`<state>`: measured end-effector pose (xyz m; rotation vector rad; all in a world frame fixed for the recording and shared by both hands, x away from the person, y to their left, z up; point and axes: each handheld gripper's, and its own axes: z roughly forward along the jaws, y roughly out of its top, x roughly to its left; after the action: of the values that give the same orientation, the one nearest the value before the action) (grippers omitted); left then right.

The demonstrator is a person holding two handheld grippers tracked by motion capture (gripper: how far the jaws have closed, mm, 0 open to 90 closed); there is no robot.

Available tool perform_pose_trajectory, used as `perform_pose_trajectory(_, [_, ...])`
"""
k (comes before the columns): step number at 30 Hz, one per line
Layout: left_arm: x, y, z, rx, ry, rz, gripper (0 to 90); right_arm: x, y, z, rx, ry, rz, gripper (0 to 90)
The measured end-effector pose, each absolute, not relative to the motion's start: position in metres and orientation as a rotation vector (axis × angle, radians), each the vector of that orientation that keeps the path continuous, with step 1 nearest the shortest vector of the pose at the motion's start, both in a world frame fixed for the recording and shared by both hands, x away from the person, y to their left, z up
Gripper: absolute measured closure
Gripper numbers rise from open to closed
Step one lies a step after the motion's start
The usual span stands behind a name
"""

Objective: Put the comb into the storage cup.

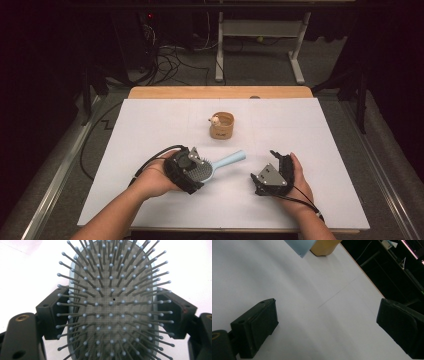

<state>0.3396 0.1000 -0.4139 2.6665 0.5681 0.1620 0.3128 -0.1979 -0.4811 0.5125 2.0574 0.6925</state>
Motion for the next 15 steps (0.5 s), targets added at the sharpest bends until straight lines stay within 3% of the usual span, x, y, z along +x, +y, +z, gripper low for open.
perform_pose_trajectory(15, [0.3389,0.0953,-0.4142,2.664,0.561,0.171,20.3,0.3065,-0.1897,-0.4826,0.389,2.034,0.589,10.8])
